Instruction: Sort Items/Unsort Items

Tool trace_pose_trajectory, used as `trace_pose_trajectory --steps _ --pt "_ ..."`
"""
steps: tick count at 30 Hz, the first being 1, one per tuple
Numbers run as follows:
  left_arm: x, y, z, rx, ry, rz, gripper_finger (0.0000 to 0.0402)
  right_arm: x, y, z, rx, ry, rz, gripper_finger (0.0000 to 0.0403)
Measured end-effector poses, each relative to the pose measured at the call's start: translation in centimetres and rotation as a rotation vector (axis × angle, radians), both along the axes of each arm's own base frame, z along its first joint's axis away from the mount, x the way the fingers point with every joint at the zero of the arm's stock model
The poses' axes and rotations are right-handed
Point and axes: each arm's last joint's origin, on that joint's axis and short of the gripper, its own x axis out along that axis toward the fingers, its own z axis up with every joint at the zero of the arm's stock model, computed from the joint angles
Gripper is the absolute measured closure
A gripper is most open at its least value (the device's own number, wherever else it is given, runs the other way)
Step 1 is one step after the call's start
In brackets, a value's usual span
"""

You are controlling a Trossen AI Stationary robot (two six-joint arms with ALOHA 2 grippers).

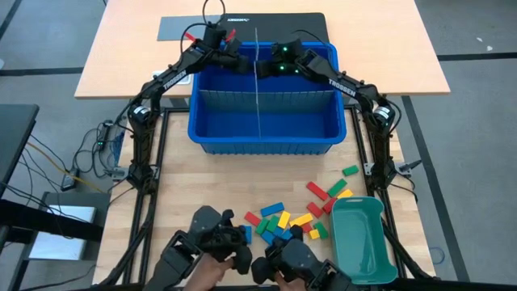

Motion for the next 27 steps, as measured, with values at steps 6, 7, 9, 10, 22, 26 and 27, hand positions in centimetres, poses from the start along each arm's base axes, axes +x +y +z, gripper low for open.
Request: trace_pose_trajectory --steps 6,7,9,10,22,26,27 --pt "-0.1 0.13 0.04 -0.004 -0.006 0.008 0.0401 0.26 0.29 0.01 -0.011 0.009 -0.027 0.0403" --pt "-0.12 0.16 0.05 -0.003 -0.007 0.009 0.0401 0.26 0.28 0.02 -0.012 0.009 -0.029 0.0403" --pt "-0.11 0.19 0.09 0.0 -0.011 0.011 0.0401 0.27 0.26 0.02 -0.014 0.008 -0.033 0.0403" --pt "-0.12 0.22 0.12 0.004 -0.012 0.014 0.0401 0.26 0.25 0.02 -0.015 0.009 -0.036 0.0403" --pt "-0.35 0.73 0.53 0.022 -0.045 0.046 0.0401 0.37 0.23 0.06 -0.014 -0.004 -0.047 0.0403" --pt "-0.62 0.98 0.58 0.02 -0.057 0.044 0.0401 0.43 0.27 0.08 -0.01 -0.01 -0.054 0.0403" --pt "-0.66 1.02 0.6 0.021 -0.059 0.043 0.0401 0.43 0.28 0.08 -0.01 -0.01 -0.057 0.0403"
